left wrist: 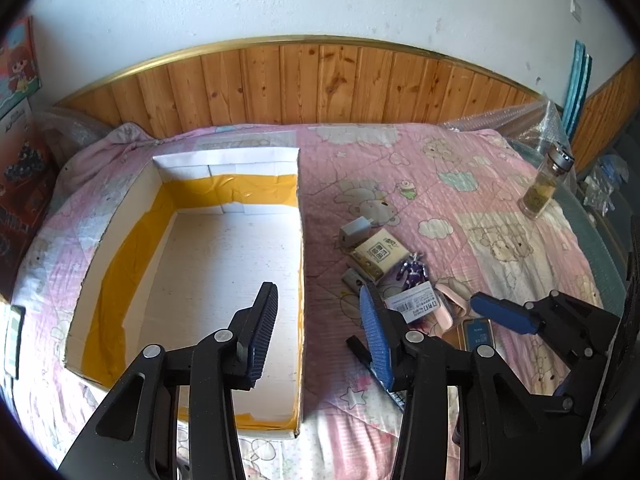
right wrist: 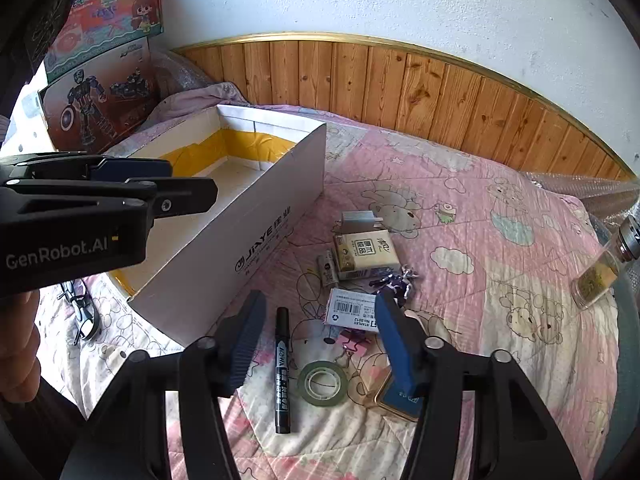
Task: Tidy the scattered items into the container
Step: 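Move the right tool toward the gold tin while the left tool approaches the black marker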
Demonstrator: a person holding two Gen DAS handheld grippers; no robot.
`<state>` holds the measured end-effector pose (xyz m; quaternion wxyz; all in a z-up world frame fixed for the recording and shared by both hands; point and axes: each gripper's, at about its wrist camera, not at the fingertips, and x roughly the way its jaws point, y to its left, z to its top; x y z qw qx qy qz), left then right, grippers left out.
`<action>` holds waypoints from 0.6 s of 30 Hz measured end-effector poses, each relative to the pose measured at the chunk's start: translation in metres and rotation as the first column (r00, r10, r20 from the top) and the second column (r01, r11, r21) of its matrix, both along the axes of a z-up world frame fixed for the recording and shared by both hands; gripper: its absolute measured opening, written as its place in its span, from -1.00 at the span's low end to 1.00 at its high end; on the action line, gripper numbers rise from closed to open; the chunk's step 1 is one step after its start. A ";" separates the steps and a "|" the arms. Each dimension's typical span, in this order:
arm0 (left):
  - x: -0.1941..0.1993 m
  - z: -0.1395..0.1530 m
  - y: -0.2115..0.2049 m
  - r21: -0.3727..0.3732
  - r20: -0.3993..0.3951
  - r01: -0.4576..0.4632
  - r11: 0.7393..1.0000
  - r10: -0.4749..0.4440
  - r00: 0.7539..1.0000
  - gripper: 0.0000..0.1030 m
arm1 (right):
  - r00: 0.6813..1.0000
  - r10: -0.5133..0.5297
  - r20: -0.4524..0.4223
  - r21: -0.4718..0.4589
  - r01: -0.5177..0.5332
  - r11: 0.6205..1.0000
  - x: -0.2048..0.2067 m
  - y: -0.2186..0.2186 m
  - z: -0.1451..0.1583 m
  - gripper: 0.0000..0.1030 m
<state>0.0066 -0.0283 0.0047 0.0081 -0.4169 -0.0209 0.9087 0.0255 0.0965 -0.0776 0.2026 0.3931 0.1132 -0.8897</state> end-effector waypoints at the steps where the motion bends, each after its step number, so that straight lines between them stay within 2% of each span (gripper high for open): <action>1: 0.001 0.000 -0.001 0.002 -0.003 -0.001 1.000 0.001 1.000 -0.26 | 1.000 0.005 0.002 0.000 -0.005 1.000 0.001 -0.002 -0.001 -0.19; 4: 0.001 0.000 -0.005 0.006 -0.007 -0.007 1.000 0.007 1.000 -0.47 | 1.000 0.019 0.015 -0.011 -0.019 1.000 0.000 -0.007 -0.001 -0.50; 7: 0.001 0.000 -0.008 0.022 -0.009 -0.012 1.000 0.012 1.000 -0.63 | 0.999 0.026 0.027 -0.025 -0.025 0.999 0.001 -0.009 -0.002 -0.74; 10: 0.001 0.002 -0.011 0.041 -0.012 -0.013 0.999 0.014 1.000 -0.76 | 0.999 0.034 0.028 -0.036 -0.033 0.999 0.002 -0.010 0.001 -0.89; 18: 0.004 0.003 -0.011 0.041 -0.015 -0.020 0.999 0.021 1.000 -0.80 | 0.999 0.048 0.019 -0.039 -0.047 0.998 0.007 -0.012 0.003 -0.93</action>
